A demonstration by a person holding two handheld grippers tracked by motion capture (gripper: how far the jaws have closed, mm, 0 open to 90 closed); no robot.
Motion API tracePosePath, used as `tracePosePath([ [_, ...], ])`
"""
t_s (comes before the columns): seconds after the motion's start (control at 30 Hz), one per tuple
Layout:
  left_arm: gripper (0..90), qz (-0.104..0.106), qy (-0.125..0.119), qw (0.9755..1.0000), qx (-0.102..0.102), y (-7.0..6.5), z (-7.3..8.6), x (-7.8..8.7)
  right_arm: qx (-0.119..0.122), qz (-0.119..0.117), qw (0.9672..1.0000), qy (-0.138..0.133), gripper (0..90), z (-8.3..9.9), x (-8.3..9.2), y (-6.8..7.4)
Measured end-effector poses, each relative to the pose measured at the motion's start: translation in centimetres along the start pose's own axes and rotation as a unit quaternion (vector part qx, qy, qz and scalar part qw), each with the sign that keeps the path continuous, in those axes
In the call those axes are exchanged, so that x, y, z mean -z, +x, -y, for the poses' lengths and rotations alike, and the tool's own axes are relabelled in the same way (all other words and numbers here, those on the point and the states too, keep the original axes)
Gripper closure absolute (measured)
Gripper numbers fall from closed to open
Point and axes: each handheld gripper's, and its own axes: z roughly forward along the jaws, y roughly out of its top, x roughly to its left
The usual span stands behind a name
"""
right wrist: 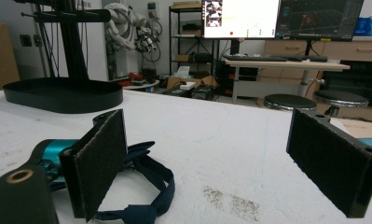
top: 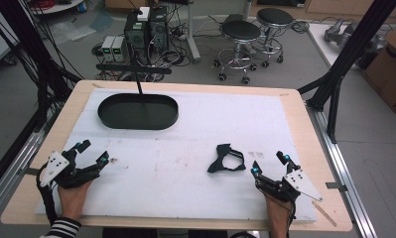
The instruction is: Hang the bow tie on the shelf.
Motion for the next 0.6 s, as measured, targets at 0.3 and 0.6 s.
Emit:
tracePosePath([
  [0.3, 19.6, 0.001, 0.001, 1.0000, -0.004, -0.07, 0.00, -0.01, 0.006, -0.003, 1.0000, -0.003, 11.2, 0.00, 0.00, -0.03],
  [0.6, 17.6, 0.005, 0.000, 1.0000, -0.005, -0.10, 0.00, -0.02, 0.007, -0.003, 1.0000, -0.003, 11.2, 0.00, -0.01, -0.01],
])
